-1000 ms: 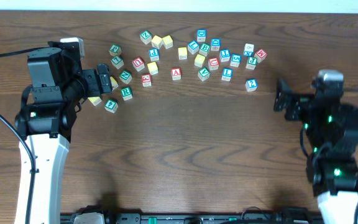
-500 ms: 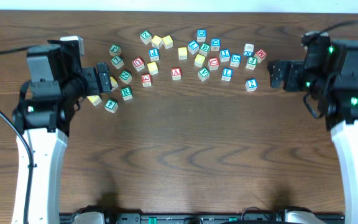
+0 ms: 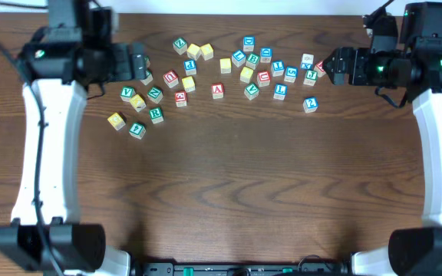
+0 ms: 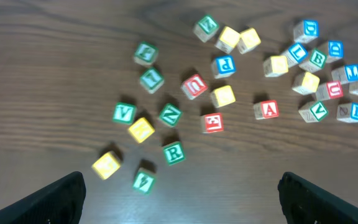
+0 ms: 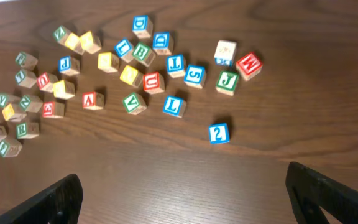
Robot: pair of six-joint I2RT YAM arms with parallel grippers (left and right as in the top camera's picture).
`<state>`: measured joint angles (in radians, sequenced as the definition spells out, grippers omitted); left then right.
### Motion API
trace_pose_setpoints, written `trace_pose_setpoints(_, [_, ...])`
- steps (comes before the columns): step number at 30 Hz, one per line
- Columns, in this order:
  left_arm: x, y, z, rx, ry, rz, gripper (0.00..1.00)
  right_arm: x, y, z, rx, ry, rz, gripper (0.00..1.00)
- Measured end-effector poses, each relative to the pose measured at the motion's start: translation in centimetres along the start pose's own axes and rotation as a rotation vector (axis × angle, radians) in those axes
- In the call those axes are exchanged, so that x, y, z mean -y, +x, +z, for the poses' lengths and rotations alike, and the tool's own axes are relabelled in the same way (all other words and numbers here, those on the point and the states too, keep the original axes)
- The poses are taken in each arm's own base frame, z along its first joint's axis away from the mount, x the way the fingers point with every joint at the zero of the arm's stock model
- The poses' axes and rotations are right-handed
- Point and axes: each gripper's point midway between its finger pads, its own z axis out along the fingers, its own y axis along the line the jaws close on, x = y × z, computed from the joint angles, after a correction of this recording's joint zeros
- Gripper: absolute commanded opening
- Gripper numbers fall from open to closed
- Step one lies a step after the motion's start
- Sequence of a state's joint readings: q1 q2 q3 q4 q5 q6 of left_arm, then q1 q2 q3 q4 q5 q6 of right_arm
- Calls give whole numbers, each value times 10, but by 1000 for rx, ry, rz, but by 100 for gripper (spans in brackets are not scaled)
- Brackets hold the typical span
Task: Spell out CORL
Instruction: 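Move the left gripper over the yellow-faced C block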
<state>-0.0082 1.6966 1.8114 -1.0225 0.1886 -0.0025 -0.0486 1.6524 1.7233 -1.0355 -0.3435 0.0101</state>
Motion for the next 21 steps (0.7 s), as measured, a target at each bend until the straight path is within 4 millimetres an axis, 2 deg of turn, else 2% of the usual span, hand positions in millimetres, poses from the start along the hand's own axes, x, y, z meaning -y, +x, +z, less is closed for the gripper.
trace_pose_setpoints(4, [23, 6, 27, -52, 29, 46, 98, 2, -3, 11, -3, -10, 1, 99])
trace_pose_setpoints(8, [40, 9, 45, -77, 49, 80, 98, -2, -2, 15, -11, -42, 4, 99])
trace_pose_setpoints(11, [46, 11, 50, -87, 57, 93, 98, -5, -1, 14, -15, -58, 5, 99])
trace_pose_setpoints(15, [54, 0, 50, -37, 69, 92, 97, -7, 3, 14, -33, -69, 13, 99])
trace_pose_setpoints(17, [56, -5, 53, -21, 73, 55, 92, -7, 4, 14, -37, -70, 14, 99])
trace_pose_setpoints(21, [56, -6, 76, -36, 47, -50, 88, -7, 4, 14, -37, -72, 15, 99])
